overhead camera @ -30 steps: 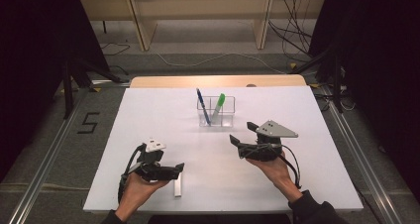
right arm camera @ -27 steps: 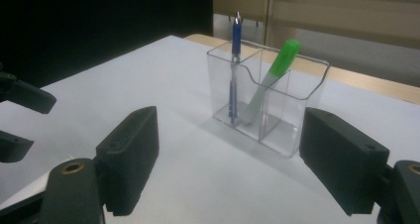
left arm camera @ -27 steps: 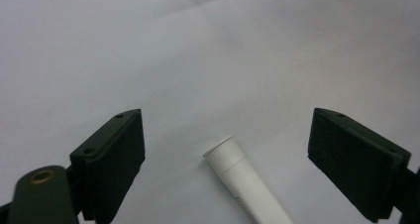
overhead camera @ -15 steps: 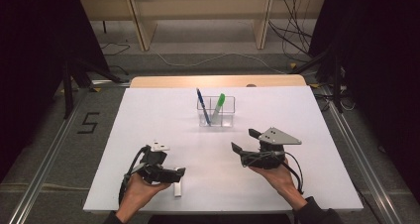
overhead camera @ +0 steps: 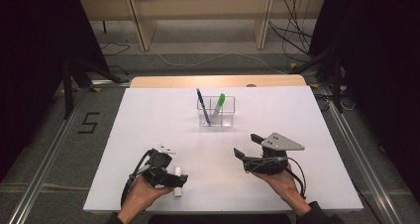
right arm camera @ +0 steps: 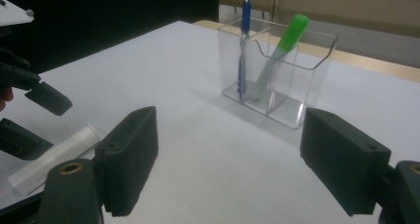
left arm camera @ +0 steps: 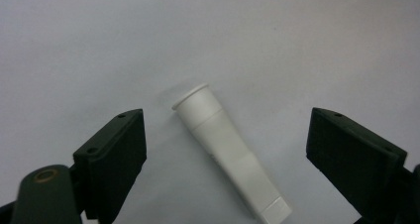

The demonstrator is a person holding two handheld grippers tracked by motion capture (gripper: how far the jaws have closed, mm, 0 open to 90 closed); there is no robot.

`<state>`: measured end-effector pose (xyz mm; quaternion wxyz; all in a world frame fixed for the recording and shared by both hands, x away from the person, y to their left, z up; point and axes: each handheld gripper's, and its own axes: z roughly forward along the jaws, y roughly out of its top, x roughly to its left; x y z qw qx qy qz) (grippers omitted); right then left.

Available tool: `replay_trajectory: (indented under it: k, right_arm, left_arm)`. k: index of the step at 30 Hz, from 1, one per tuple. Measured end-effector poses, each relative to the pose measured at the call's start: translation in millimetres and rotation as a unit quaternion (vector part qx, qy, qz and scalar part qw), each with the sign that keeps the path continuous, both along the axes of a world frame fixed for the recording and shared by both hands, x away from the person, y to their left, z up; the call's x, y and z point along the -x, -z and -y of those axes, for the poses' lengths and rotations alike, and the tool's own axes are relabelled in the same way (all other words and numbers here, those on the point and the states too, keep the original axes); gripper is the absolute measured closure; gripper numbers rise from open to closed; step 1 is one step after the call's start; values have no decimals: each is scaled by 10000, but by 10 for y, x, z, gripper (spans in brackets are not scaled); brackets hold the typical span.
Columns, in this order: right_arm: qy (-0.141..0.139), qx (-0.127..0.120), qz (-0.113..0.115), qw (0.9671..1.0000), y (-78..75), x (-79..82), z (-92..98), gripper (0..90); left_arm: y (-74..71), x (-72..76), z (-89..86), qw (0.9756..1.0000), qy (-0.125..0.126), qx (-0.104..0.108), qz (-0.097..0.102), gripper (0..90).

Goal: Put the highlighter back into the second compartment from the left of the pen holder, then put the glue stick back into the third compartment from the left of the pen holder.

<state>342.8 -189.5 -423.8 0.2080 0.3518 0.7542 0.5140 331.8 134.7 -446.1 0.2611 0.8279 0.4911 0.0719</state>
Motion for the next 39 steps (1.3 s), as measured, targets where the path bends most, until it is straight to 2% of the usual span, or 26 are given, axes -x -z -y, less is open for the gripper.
replay_trajectory:
  k: [10,19,23,39]
  right_arm:
    - [-34,-11,-58,10000,30,44,15,235]
    - [-107,58,-60,9999,57,69,-3,236]
    - [-115,67,-92,9999,65,70,-9,235]
    - [-148,96,-98,9998,83,80,-38,236]
  left_arm:
    - [42,18,29,9997,73,-103,-215,164]
    - [89,26,49,9994,70,-139,-294,196]
    - [117,27,60,9990,120,-272,-343,226]
    - [186,-27,51,9982,118,-192,-548,328]
